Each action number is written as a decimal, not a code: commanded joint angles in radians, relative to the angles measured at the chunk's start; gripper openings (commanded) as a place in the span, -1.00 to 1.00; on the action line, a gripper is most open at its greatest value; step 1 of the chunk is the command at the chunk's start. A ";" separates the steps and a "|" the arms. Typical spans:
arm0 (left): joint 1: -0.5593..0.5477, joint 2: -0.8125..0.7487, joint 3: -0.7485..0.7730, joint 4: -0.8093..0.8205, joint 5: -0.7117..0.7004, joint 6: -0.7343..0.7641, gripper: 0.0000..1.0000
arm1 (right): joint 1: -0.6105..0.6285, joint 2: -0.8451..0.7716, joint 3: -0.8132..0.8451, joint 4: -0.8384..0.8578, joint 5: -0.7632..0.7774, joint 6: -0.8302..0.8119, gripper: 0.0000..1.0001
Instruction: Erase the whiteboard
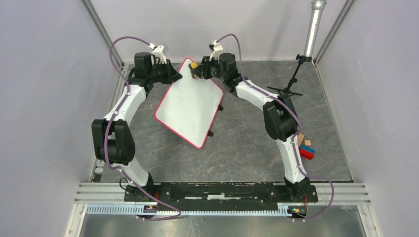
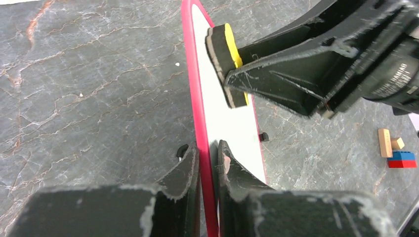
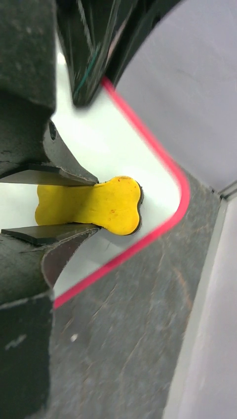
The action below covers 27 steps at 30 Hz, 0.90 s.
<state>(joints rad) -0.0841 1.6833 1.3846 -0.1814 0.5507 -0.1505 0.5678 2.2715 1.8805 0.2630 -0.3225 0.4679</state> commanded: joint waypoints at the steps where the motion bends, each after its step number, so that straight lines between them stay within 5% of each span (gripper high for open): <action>1: -0.036 -0.026 0.016 -0.004 0.067 0.117 -0.95 | -0.042 0.025 -0.137 -0.072 0.014 0.044 -0.59; 6: -0.036 -0.023 0.019 -0.004 0.069 0.109 -0.95 | -0.036 -0.024 -0.284 -0.030 0.028 0.040 -0.59; 20: -0.042 -0.020 0.019 -0.004 0.066 0.109 -0.95 | 0.157 -0.134 -0.341 0.146 0.125 0.011 -0.56; 27: -0.042 -0.020 0.018 -0.004 0.059 0.108 -0.95 | 0.087 -0.131 -0.466 0.210 0.173 0.084 -0.54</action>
<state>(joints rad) -0.0795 1.6817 1.3846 -0.2070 0.5247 -0.1482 0.6727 2.1216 1.5166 0.4801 -0.1040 0.4805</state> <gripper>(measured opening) 0.176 0.341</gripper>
